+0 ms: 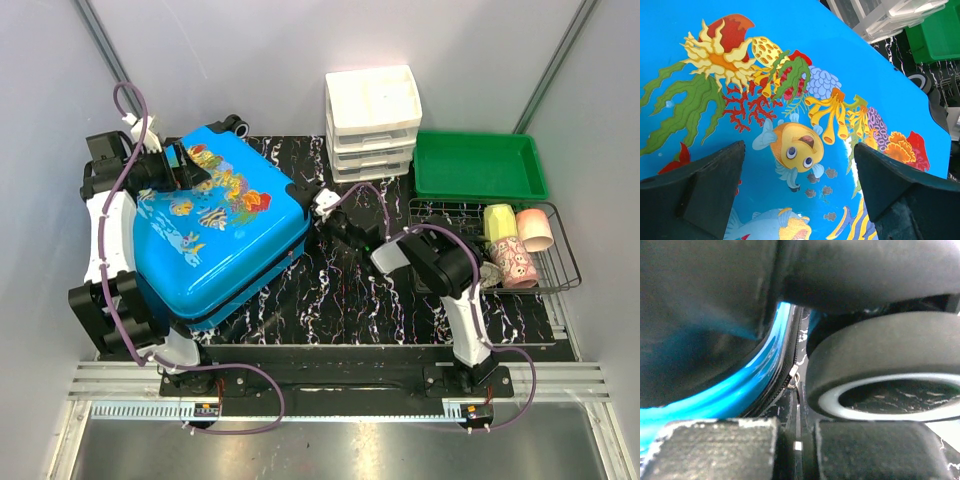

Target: Open, take out, and arrange the luggage

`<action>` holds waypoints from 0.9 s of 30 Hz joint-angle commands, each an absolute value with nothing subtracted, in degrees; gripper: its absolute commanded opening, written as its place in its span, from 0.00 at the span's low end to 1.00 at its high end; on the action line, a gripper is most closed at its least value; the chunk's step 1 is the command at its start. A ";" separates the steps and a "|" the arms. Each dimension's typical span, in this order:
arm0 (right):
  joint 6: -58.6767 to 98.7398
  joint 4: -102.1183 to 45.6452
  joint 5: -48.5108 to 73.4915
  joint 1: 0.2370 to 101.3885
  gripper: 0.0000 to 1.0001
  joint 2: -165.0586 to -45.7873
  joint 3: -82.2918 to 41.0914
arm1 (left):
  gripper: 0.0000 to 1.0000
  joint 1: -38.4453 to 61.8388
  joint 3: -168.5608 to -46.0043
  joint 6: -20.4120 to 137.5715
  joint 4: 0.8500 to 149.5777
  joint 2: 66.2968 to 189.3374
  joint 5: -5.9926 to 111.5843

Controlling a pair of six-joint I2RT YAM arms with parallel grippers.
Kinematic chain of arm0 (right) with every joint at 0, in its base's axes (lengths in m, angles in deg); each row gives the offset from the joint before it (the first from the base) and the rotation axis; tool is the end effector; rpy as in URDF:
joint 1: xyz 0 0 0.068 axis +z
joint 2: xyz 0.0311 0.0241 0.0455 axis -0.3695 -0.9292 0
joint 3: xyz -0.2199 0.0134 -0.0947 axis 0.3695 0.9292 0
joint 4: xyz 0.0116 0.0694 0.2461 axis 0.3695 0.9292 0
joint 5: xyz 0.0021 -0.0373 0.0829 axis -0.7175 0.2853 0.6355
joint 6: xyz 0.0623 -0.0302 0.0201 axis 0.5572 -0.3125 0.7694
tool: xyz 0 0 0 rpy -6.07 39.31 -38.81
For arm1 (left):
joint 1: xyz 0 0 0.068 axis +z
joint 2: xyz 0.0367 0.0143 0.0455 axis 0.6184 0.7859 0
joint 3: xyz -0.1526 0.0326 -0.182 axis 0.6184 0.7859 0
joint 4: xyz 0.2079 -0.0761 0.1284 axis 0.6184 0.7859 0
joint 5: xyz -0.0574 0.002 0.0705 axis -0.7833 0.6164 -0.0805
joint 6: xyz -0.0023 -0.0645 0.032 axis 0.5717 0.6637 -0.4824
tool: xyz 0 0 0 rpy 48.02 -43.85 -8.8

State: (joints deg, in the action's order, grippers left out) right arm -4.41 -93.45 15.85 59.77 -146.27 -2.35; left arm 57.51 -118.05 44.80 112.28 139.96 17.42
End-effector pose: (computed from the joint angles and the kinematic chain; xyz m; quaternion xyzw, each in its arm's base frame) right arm 0.3322 0.2747 0.1185 -0.3886 0.5902 0.1918 0.6811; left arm 0.3378 0.0749 0.3089 0.0316 0.8541 -0.2566 0.4512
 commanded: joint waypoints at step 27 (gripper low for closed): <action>-11.22 -89.17 9.94 59.66 0.75 -125.18 13.97 | 0.99 57.62 -123.61 37.34 132.06 140.57 23.35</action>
